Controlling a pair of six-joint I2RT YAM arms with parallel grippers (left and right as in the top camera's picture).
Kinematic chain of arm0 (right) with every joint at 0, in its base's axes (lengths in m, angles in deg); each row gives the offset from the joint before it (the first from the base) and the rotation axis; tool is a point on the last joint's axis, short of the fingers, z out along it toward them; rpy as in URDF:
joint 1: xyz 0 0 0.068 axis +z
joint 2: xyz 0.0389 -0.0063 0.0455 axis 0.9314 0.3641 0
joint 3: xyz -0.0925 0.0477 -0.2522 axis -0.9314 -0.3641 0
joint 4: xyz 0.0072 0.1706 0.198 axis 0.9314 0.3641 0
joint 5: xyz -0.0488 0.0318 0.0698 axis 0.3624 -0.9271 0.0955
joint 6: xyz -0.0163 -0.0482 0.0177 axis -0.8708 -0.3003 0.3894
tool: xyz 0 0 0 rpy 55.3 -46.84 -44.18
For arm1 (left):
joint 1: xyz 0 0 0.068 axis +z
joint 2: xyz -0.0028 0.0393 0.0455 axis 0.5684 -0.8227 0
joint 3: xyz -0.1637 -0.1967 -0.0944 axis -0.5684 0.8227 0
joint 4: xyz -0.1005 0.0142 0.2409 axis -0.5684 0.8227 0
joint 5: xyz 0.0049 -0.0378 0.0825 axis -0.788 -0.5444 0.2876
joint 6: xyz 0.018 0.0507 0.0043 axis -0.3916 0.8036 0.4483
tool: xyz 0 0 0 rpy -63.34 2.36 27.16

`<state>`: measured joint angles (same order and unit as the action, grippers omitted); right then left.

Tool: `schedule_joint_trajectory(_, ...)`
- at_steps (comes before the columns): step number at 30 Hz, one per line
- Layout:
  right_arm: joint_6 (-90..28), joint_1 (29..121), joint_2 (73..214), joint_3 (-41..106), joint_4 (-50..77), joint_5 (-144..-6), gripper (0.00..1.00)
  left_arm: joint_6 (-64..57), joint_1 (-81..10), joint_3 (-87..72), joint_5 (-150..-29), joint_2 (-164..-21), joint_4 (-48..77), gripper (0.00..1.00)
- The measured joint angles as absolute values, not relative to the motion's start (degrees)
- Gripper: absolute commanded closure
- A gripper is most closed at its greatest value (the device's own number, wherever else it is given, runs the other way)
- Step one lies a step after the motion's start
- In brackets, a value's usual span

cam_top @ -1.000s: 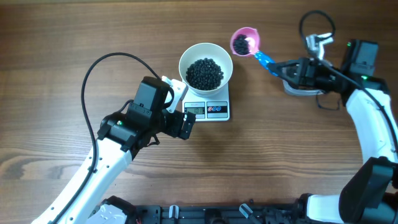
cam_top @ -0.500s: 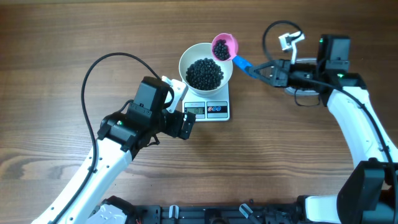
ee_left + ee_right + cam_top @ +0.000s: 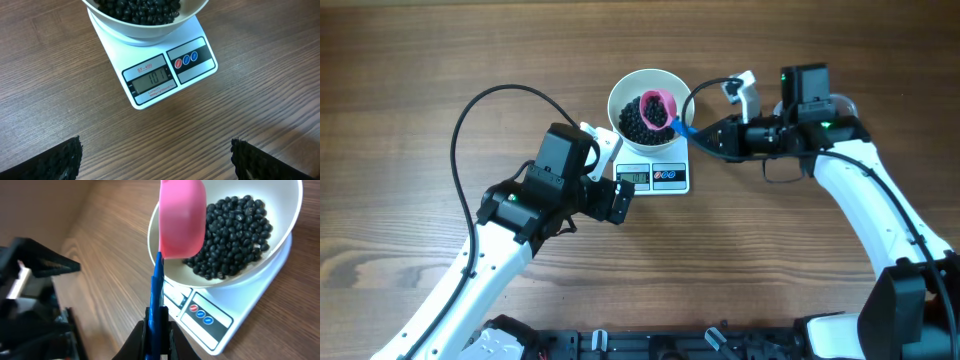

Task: Scoop item into bowl and weigh 150g on scale
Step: 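Carry the filled scoop left over the bowl with the right gripper, then tilt the scoop with the right gripper to pour beans into the bowl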

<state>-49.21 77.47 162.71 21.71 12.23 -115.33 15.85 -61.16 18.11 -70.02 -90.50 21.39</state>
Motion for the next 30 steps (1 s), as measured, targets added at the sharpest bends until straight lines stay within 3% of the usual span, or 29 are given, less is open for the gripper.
schedule_joint_trajectory(30,-57.21,81.82,162.08,21.71,4.84,-99.44,0.96,15.85,-61.16,18.11,-70.02,-90.5,21.39,0.0)
